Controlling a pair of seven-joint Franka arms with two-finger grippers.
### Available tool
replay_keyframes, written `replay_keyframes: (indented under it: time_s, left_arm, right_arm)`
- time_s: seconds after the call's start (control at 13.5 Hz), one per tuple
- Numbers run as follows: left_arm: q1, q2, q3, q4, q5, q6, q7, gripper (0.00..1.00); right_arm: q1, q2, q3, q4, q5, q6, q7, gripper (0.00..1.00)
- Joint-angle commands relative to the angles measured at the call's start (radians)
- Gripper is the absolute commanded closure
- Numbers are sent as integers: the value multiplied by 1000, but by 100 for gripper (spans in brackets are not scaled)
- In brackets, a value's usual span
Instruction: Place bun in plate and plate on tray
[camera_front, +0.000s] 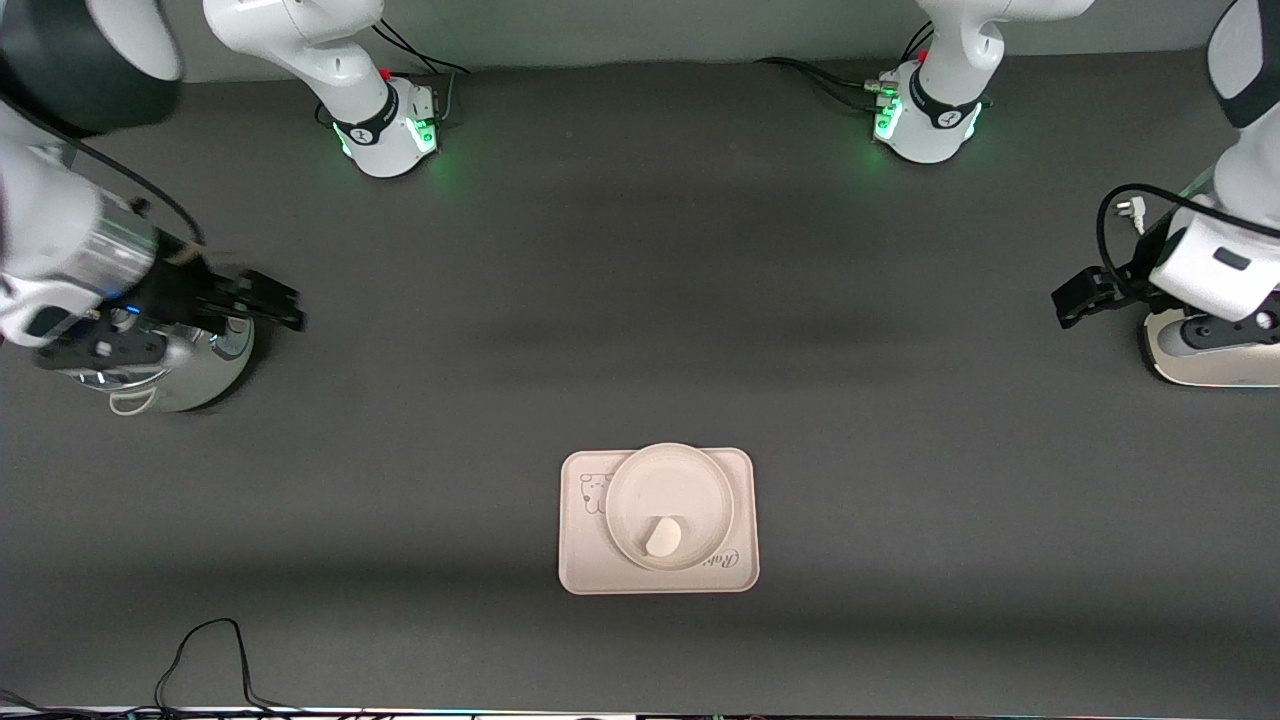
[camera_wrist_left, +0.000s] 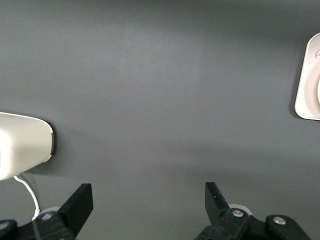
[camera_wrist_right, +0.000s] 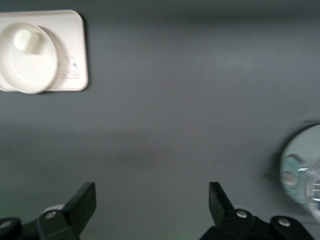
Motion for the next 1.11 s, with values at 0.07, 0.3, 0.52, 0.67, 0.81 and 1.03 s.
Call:
replay_keyframes:
  time_s: [0.07,0.3,0.52,0.67,0.81,1.03]
  left_arm:
    - [2,-2,2,50,-2,-29,22,0]
    - [0,36,2,148,-2,-121,25,0]
    - [-1,52,0,170,-2,-141,27,0]
    - [-4,52,-1,168,-2,-143,28,0]
    - [-3,52,-1,168,-2,-141,28,0]
    - [-3,53,-1,168,-3,-140,28,0]
  right_arm:
    - [-61,-49,-16,-43,-85,-4,-157,0]
    - [-60,-52,-56,-43,-87,-8,-159,0]
    - [-61,-52,-63,-43,-102,-16,-156,0]
    - [-60,-52,-61,-40,-102,-16,-154,0]
    - [-60,-52,-61,-40,-102,-16,-153,0]
    - [-61,-52,-61,-40,-102,-17,-154,0]
